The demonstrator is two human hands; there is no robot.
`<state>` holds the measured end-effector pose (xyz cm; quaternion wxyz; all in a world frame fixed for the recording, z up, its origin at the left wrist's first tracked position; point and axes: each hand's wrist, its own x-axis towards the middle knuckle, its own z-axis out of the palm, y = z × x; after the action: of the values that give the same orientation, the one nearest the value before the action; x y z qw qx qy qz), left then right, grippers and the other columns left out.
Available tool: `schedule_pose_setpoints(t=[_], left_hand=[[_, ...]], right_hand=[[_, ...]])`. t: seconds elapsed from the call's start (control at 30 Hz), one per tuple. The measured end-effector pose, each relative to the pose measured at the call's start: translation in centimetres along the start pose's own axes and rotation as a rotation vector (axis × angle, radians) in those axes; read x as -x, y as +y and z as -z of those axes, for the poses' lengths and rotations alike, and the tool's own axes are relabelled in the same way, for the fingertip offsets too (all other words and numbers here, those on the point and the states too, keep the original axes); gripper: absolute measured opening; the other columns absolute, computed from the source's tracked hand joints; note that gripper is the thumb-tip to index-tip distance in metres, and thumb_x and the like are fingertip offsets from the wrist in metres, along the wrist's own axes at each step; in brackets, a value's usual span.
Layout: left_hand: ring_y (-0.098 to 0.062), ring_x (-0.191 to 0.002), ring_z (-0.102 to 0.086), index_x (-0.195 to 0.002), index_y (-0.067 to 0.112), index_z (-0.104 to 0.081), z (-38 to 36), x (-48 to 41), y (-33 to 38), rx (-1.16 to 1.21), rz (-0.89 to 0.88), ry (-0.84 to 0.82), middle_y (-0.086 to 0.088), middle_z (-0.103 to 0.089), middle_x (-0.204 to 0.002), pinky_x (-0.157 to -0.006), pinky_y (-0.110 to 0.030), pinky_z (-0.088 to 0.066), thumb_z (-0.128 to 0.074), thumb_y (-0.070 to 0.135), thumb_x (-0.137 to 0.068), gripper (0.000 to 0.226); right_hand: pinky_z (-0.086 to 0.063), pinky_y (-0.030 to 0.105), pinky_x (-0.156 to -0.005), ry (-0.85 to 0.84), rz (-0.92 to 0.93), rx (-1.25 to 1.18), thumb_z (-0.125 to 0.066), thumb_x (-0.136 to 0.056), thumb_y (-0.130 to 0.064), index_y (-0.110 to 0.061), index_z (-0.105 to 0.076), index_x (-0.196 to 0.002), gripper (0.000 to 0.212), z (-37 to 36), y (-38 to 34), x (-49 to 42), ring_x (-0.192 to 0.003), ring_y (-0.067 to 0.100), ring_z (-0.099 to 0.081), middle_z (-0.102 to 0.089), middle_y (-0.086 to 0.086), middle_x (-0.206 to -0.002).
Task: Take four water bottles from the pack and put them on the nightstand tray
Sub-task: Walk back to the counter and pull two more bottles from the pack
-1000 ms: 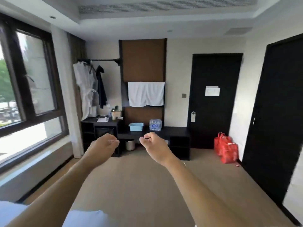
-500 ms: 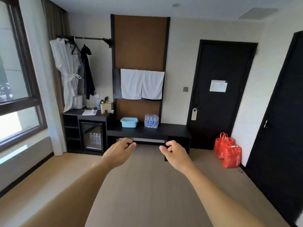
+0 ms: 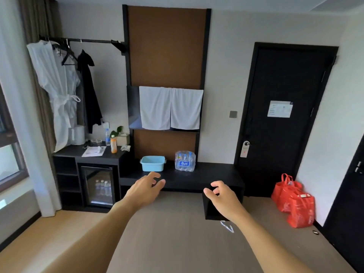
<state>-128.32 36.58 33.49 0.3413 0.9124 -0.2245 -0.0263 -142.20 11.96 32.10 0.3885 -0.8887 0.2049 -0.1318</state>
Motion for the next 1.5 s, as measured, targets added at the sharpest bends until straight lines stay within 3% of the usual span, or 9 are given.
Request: schedule_pose_setpoints(t=[0.17, 0.33, 0.53, 0.7, 0.83, 1.0, 1.1, 1.2, 1.5], left_hand=[[-0.023, -0.114, -0.062, -0.138, 0.03, -0.051, -1.5, -14.3, -0.9, -0.048, 0.014, 0.005, 0.001, -0.067, -0.127, -0.101, -0.043, -0.05, -0.044, 0.058, -0.097, 0.049], [-0.028, -0.114, -0.062, -0.136, 0.031, -0.052, 0.0, -28.3, 0.2, -0.036, 0.025, 0.034, -0.003, -0.066, -0.128, -0.101, -0.044, -0.049, -0.046, 0.056, -0.096, 0.048], [-0.025, -0.107, -0.064, -0.134, 0.03, -0.052, -0.2, -43.9, -1.5, 0.021, 0.066, 0.042, -0.002, -0.065, -0.126, -0.095, -0.042, -0.052, -0.047, 0.056, -0.095, 0.047], [-0.02, -0.098, -0.064, -0.133, 0.03, -0.053, -3.7, -58.4, -4.3, 0.061, 0.049, 0.015, 0.004, -0.067, -0.117, -0.09, -0.038, -0.054, -0.048, 0.056, -0.094, 0.047], [-0.019, -0.101, -0.066, -0.13, 0.028, -0.056, -6.1, -71.0, -5.9, 0.104, -0.005, -0.004, 0.005, -0.07, -0.109, -0.095, -0.041, -0.054, -0.053, 0.053, -0.096, 0.042], [-0.021, -0.102, -0.068, -0.124, 0.036, -0.058, -7.4, -85.8, -6.8, 0.129, -0.055, -0.057, 0.004, -0.071, -0.11, -0.092, -0.043, -0.057, -0.052, 0.058, -0.09, 0.041], [-0.016, -0.101, -0.067, -0.122, 0.038, -0.058, -9.0, -93.8, -7.4, 0.136, -0.09, -0.047, 0.009, -0.07, -0.113, -0.093, -0.039, -0.054, -0.052, 0.059, -0.091, 0.038], [-0.013, -0.101, -0.066, -0.12, 0.039, -0.057, -11.5, -100.2, -8.3, 0.125, -0.102, -0.086, 0.011, -0.068, -0.113, -0.093, -0.036, -0.052, -0.054, 0.053, -0.095, 0.029], [-0.002, -0.098, -0.064, -0.115, 0.043, -0.057, -18.8, -117.6, -10.7, 0.127, -0.069, -0.132, 0.018, -0.069, -0.109, -0.085, -0.027, -0.049, -0.06, 0.05, -0.095, 0.022]], right_hand=[[-0.042, 0.027, -0.085, 0.016, 0.024, -0.006, -0.053, -0.098, -0.052, -0.019, -0.05, -0.141, 0.054, -1.2, 1.5, -15.8, -0.105, 0.012, -0.057, -0.061, 0.004, -0.13], [-0.041, 0.025, -0.073, 0.026, 0.1, -0.04, -0.054, -0.1, -0.044, -0.015, -0.057, -0.134, 0.045, -1.1, 0.2, -32.2, -0.086, 0.001, -0.054, -0.059, -0.016, -0.093], [-0.043, 0.01, -0.059, 0.047, 0.209, -0.158, -0.058, -0.1, -0.034, -0.025, -0.062, -0.114, 0.017, -2.8, -2.7, -48.4, -0.093, -0.002, -0.063, -0.071, 0.0, -0.112], [-0.043, 0.002, -0.056, -0.002, 0.193, -0.123, -0.055, -0.102, -0.035, -0.021, -0.063, -0.12, 0.024, -5.3, -1.7, -61.3, -0.092, -0.006, -0.059, -0.066, -0.003, -0.116], [-0.038, 0.007, -0.068, 0.028, 0.184, -0.066, -0.052, -0.102, -0.04, -0.019, -0.061, -0.125, 0.032, -6.7, -0.5, -71.9, -0.098, 0.007, -0.059, -0.066, -0.002, -0.119], [-0.038, 0.007, -0.072, 0.039, 0.086, -0.057, -0.052, -0.102, -0.04, -0.019, -0.059, -0.129, 0.034, -6.6, -0.1, -84.1, -0.097, 0.005, -0.058, -0.063, -0.004, -0.116], [-0.04, 0.009, -0.073, 0.062, 0.053, -0.045, -0.051, -0.102, -0.04, -0.02, -0.058, -0.129, 0.035, -6.7, 1.1, -90.6, -0.094, -0.002, -0.056, -0.062, -0.007, -0.114], [-0.046, 0.018, -0.081, 0.049, 0.008, -0.033, -0.051, -0.102, -0.041, -0.02, -0.058, -0.13, 0.036, -7.4, 2.8, -96.2, -0.099, 0.004, -0.058, -0.061, -0.006, -0.116], [-0.046, 0.021, -0.086, -0.028, -0.059, -0.034, -0.05, -0.099, -0.044, -0.019, -0.057, -0.133, 0.043, -10.2, 8.4, -114.8, -0.104, 0.009, -0.06, -0.062, -0.004, -0.117]])
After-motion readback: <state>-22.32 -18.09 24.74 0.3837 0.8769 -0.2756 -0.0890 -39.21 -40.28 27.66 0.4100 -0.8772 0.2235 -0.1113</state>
